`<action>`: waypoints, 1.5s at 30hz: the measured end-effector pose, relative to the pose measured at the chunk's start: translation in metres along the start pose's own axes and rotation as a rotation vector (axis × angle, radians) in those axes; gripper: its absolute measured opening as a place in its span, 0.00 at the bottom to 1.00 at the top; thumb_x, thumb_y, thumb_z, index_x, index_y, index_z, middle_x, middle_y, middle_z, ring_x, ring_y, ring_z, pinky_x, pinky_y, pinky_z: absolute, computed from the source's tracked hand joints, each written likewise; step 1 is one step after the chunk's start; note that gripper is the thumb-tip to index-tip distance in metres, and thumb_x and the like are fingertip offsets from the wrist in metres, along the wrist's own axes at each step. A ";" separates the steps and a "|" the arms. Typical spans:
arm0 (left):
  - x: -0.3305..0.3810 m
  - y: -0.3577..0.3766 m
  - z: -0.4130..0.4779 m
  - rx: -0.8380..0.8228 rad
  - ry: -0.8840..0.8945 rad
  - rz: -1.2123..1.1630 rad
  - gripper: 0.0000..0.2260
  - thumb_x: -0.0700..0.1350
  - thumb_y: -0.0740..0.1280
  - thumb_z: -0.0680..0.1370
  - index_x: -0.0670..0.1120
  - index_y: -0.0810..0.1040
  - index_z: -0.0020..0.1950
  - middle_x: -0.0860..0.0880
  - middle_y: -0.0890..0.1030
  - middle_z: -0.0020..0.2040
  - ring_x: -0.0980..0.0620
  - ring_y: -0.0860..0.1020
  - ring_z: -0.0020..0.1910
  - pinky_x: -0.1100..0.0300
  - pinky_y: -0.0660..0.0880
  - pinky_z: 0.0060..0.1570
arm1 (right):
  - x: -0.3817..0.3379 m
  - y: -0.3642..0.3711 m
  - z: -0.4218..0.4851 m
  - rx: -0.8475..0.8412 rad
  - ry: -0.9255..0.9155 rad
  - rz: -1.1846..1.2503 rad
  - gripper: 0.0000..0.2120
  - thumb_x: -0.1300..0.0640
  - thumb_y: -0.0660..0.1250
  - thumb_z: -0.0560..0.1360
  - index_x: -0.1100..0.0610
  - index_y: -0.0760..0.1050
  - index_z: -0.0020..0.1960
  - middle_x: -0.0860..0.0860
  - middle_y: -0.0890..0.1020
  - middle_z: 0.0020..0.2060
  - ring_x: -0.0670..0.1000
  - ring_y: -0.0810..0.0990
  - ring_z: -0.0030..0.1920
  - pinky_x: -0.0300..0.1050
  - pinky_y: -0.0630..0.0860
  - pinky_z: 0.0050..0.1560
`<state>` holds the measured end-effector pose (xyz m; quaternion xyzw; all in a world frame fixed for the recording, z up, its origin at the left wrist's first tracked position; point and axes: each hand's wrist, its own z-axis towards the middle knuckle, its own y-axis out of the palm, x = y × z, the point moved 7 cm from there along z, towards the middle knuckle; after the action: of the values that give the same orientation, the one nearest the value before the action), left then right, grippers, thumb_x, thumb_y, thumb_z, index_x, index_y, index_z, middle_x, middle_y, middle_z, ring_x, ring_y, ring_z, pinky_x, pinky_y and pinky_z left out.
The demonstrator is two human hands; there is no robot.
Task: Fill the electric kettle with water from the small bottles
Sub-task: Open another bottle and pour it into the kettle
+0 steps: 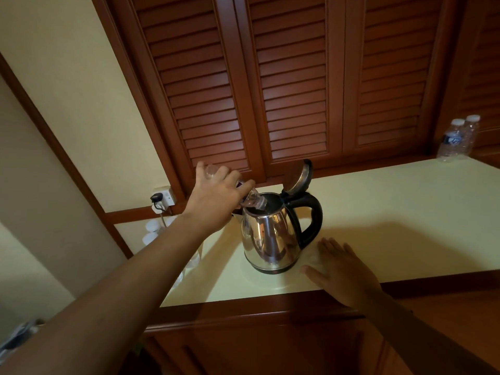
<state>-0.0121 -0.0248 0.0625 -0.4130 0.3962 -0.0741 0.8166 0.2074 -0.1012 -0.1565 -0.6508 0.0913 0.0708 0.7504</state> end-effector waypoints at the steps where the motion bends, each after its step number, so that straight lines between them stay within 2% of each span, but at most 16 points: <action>1: 0.001 0.000 0.001 0.005 0.012 0.007 0.36 0.43 0.76 0.75 0.55 0.66 0.80 0.44 0.75 0.70 0.41 0.71 0.73 0.23 0.61 0.70 | 0.000 0.000 0.000 -0.003 -0.003 0.002 0.45 0.26 0.43 0.76 0.56 0.51 0.81 0.54 0.56 0.81 0.53 0.51 0.81 0.54 0.48 0.80; 8: 0.009 -0.003 0.004 0.001 0.062 0.051 0.36 0.45 0.76 0.76 0.55 0.63 0.81 0.43 0.70 0.76 0.37 0.63 0.80 0.22 0.58 0.72 | 0.000 -0.002 -0.001 0.024 -0.018 0.050 0.38 0.32 0.47 0.79 0.54 0.54 0.81 0.52 0.59 0.81 0.51 0.53 0.81 0.51 0.48 0.80; 14: 0.010 -0.008 0.006 0.017 0.097 0.096 0.35 0.45 0.74 0.78 0.55 0.63 0.82 0.43 0.69 0.77 0.38 0.60 0.82 0.22 0.55 0.73 | -0.002 -0.007 -0.005 0.064 -0.032 0.130 0.27 0.38 0.54 0.82 0.50 0.66 0.75 0.48 0.67 0.77 0.49 0.57 0.80 0.48 0.47 0.80; 19: 0.011 -0.011 0.007 0.015 0.104 0.108 0.36 0.44 0.75 0.78 0.54 0.62 0.82 0.43 0.68 0.78 0.37 0.58 0.82 0.21 0.54 0.74 | -0.001 -0.010 -0.007 0.068 -0.005 0.188 0.25 0.40 0.56 0.82 0.50 0.67 0.75 0.50 0.67 0.77 0.51 0.57 0.80 0.49 0.49 0.80; 25: 0.012 -0.010 0.005 -0.004 0.090 0.111 0.36 0.44 0.76 0.76 0.54 0.64 0.81 0.42 0.69 0.77 0.37 0.60 0.81 0.20 0.56 0.73 | 0.002 -0.010 -0.010 0.054 0.039 0.224 0.27 0.38 0.56 0.82 0.49 0.65 0.76 0.51 0.65 0.78 0.54 0.59 0.79 0.52 0.57 0.77; 28: 0.012 -0.011 0.004 -0.004 0.070 0.117 0.36 0.44 0.75 0.77 0.54 0.64 0.81 0.42 0.69 0.77 0.37 0.60 0.82 0.19 0.53 0.73 | 0.000 -0.014 -0.012 0.066 0.063 0.227 0.26 0.40 0.57 0.82 0.49 0.65 0.77 0.50 0.66 0.78 0.54 0.61 0.78 0.50 0.58 0.76; 32: 0.009 -0.012 0.001 -0.001 0.021 0.115 0.37 0.46 0.75 0.77 0.53 0.63 0.83 0.43 0.71 0.75 0.38 0.64 0.80 0.17 0.49 0.72 | -0.005 -0.024 -0.017 0.110 0.061 0.232 0.23 0.44 0.59 0.83 0.52 0.69 0.74 0.50 0.72 0.73 0.54 0.68 0.73 0.47 0.63 0.72; 35: 0.004 -0.012 -0.006 0.023 -0.050 0.069 0.38 0.47 0.74 0.74 0.49 0.63 0.83 0.46 0.76 0.70 0.41 0.71 0.72 0.17 0.49 0.72 | -0.005 -0.027 -0.018 0.164 0.037 0.262 0.21 0.45 0.61 0.82 0.53 0.72 0.70 0.50 0.78 0.66 0.53 0.74 0.65 0.47 0.70 0.64; 37: -0.001 -0.011 -0.011 0.016 -0.118 -0.015 0.37 0.51 0.73 0.74 0.48 0.64 0.81 0.48 0.79 0.68 0.43 0.74 0.68 0.20 0.53 0.73 | -0.005 -0.027 -0.018 0.187 0.030 0.281 0.20 0.46 0.63 0.81 0.54 0.73 0.69 0.51 0.80 0.62 0.52 0.76 0.61 0.46 0.71 0.58; 40: -0.007 -0.005 -0.024 0.001 -0.263 -0.253 0.25 0.61 0.65 0.80 0.52 0.67 0.73 0.51 0.81 0.66 0.45 0.75 0.66 0.31 0.63 0.71 | -0.005 -0.032 -0.019 0.196 0.025 0.339 0.19 0.47 0.65 0.81 0.53 0.74 0.69 0.49 0.80 0.59 0.52 0.77 0.58 0.42 0.69 0.54; 43: -0.007 -0.004 -0.048 0.070 -0.406 -0.581 0.21 0.65 0.63 0.82 0.55 0.70 0.70 0.52 0.82 0.59 0.48 0.76 0.60 0.45 0.73 0.59 | -0.012 -0.048 -0.023 0.246 -0.018 0.464 0.15 0.46 0.64 0.81 0.51 0.76 0.64 0.44 0.81 0.55 0.49 0.79 0.56 0.37 0.69 0.51; 45: 0.008 -0.008 -0.069 0.121 -0.396 -0.786 0.21 0.65 0.64 0.82 0.56 0.72 0.70 0.56 0.80 0.53 0.53 0.77 0.53 0.54 0.73 0.47 | -0.021 -0.065 -0.027 0.264 -0.033 0.576 0.15 0.44 0.64 0.80 0.48 0.78 0.63 0.40 0.81 0.54 0.42 0.79 0.54 0.34 0.70 0.50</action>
<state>-0.0536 -0.0758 0.0400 -0.4898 0.0402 -0.3216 0.8093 0.2006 -0.1366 -0.0927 -0.4940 0.2679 0.2785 0.7789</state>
